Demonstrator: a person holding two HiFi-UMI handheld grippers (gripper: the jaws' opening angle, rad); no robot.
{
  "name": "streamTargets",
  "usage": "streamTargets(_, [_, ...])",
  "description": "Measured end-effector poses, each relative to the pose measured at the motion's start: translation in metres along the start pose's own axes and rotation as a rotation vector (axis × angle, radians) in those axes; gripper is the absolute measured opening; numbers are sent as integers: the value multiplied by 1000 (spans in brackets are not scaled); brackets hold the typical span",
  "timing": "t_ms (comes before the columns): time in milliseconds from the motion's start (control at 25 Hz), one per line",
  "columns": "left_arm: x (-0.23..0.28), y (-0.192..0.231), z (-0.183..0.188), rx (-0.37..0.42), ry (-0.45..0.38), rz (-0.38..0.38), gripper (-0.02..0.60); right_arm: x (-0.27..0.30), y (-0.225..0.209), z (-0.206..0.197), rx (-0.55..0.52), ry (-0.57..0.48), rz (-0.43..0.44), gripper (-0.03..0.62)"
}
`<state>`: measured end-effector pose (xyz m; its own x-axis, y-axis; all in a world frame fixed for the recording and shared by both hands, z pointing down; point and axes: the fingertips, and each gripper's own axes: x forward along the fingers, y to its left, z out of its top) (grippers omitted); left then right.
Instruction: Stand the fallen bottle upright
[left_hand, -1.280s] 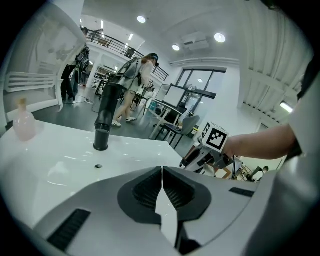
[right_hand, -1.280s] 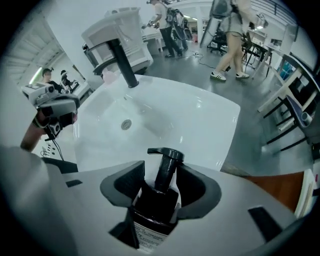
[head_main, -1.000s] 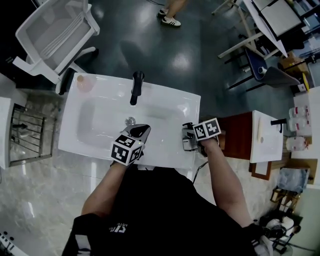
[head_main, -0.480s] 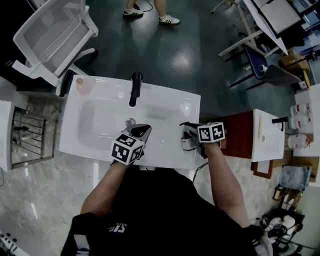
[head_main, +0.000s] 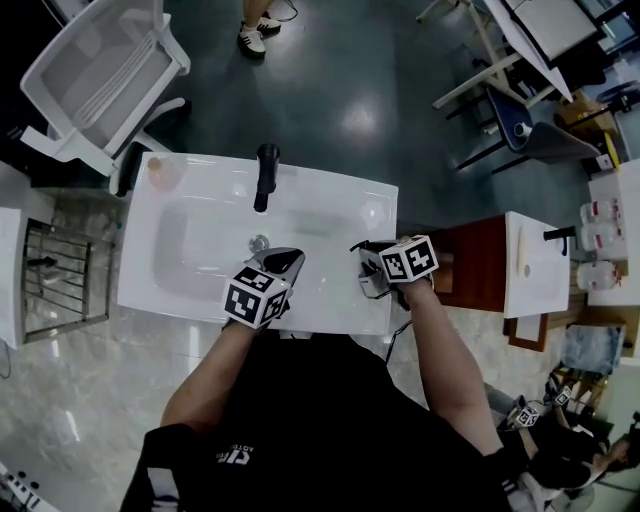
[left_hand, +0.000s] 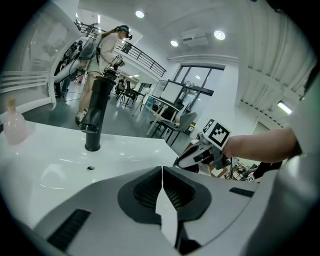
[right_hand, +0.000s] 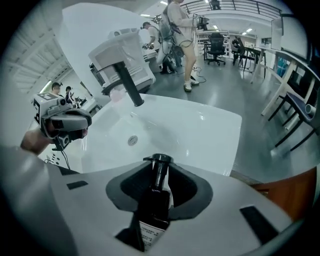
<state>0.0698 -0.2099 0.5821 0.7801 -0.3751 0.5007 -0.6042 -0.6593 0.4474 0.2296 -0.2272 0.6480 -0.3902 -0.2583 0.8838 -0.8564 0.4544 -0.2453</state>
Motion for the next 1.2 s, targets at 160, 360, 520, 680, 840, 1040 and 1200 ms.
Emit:
streamTargets(160, [-1,-2,-2,-1,2,-4,18,-5,-3,-4,38,-49,10,107])
streamTargets(360, [-6,-2,-4,-6,3,0,18,-14,-8,-9,135,-143,49,94])
streamTargets(520, [-5,-5,-6,-2,10,-6,18,-31,-13,2,168,-232,26,12])
streamTargets(680, [1,-17,-7,5,19,-30,18,-33,-10,-4,155,-212,-3,15])
streamTargets(840, [8,-25,-9,16,29,-49,18,-26,3,-2,107,-187,-5,50])
streamTargets(1040, [-4,-12,-16,-2,17,-9,18,-16,37,-5,49,-166,49,63])
streamTargets(1200, [-28,28,-36,16,43,120,20,3,70,-1,3,-150,123,76])
